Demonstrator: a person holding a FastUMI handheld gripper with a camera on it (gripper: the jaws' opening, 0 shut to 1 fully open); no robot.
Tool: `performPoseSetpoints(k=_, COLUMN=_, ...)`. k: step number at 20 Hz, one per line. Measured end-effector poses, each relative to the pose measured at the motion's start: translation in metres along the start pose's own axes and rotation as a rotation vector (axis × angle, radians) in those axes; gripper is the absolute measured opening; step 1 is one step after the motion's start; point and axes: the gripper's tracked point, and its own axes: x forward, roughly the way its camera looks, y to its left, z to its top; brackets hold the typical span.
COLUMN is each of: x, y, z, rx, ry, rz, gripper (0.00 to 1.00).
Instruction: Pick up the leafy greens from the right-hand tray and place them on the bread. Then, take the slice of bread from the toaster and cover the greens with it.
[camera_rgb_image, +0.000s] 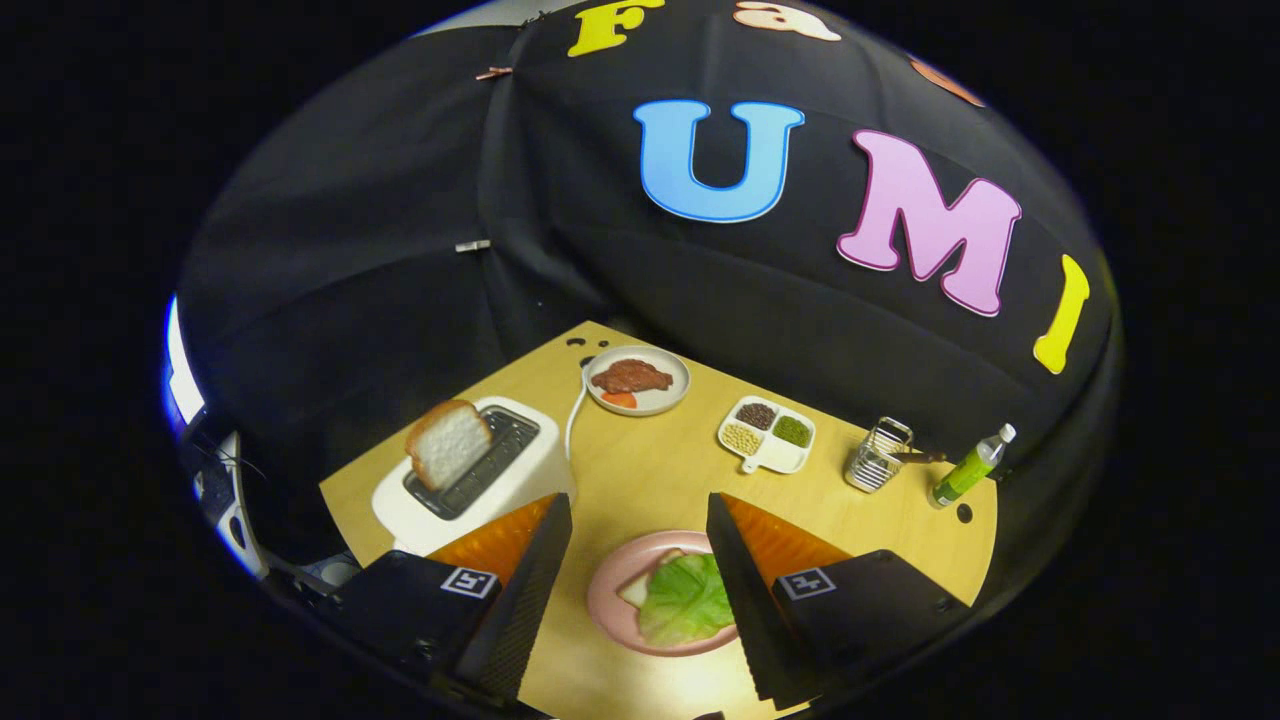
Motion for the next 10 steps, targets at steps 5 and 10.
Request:
performPoseSetpoints(k=5, x=0.013, y=0.059, z=0.024, rx=0.062, ry=0.007, rz=0.093, gripper=0.86)
performPoseSetpoints(k=10, x=0.036, y=0.121, z=0.033, rx=0.126, ry=0.042, rz=0.178, gripper=0.86)
